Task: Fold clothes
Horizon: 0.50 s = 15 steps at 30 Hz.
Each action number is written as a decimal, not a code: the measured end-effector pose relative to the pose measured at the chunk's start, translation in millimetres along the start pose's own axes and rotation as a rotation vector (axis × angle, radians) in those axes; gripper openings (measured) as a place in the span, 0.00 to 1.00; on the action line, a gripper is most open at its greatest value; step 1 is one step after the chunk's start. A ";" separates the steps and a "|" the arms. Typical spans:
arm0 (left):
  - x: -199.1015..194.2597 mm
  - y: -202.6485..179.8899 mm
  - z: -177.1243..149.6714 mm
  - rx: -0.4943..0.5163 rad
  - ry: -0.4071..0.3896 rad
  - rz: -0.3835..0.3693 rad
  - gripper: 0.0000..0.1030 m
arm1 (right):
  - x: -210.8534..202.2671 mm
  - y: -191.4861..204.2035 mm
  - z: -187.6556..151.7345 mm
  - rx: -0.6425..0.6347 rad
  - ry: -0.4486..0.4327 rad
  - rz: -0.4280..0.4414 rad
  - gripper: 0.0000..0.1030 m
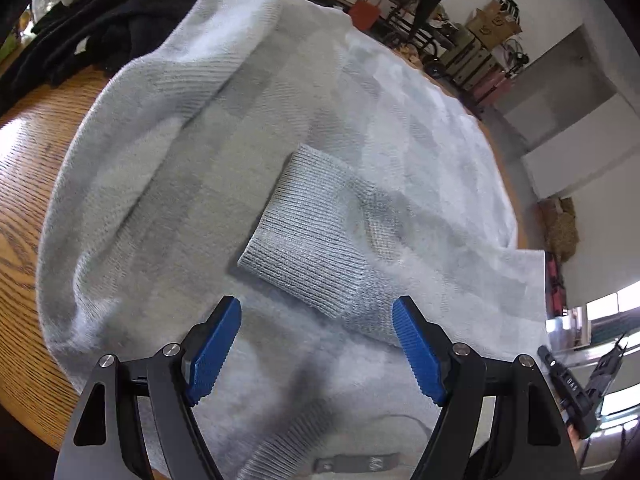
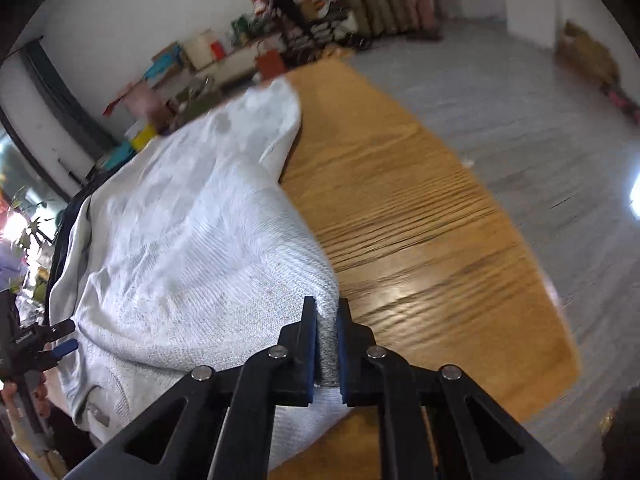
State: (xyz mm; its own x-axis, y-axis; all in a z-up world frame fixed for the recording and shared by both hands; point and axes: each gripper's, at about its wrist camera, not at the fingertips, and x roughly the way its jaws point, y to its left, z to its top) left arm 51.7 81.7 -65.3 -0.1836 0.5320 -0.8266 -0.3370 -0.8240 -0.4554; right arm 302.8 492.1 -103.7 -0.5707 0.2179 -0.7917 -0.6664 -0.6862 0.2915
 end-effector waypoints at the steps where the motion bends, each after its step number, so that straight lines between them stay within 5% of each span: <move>1: -3.2 0.0 -0.7 -0.001 -0.005 -0.015 0.76 | -6.4 -2.4 -4.0 0.026 -0.017 0.001 0.09; 8: -27.5 18.0 6.8 -0.004 -0.065 -0.038 0.76 | -26.7 -25.2 -34.4 0.123 0.003 -0.101 0.09; 12: -37.9 41.7 25.0 0.003 -0.119 0.044 0.76 | -37.8 -28.8 -34.5 0.103 0.007 -0.213 0.15; 13: -39.4 45.7 30.3 0.022 -0.122 0.075 0.76 | -44.8 -27.2 -33.9 0.077 -0.003 -0.250 0.23; 14: -40.9 49.2 35.6 0.042 -0.127 0.106 0.76 | -51.9 -25.5 -33.4 0.051 -0.012 -0.286 0.44; 15: -43.9 49.6 41.2 0.075 -0.138 0.139 0.76 | -59.0 -23.9 -32.8 0.025 -0.022 -0.323 0.50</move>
State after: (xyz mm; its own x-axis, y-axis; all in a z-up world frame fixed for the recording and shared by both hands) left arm 5.0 25.6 -37.9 -0.3558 0.4398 -0.8246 -0.3662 -0.8774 -0.3099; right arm 368.2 472.8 -81.7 -0.3380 0.4364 -0.8338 -0.8262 -0.5619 0.0408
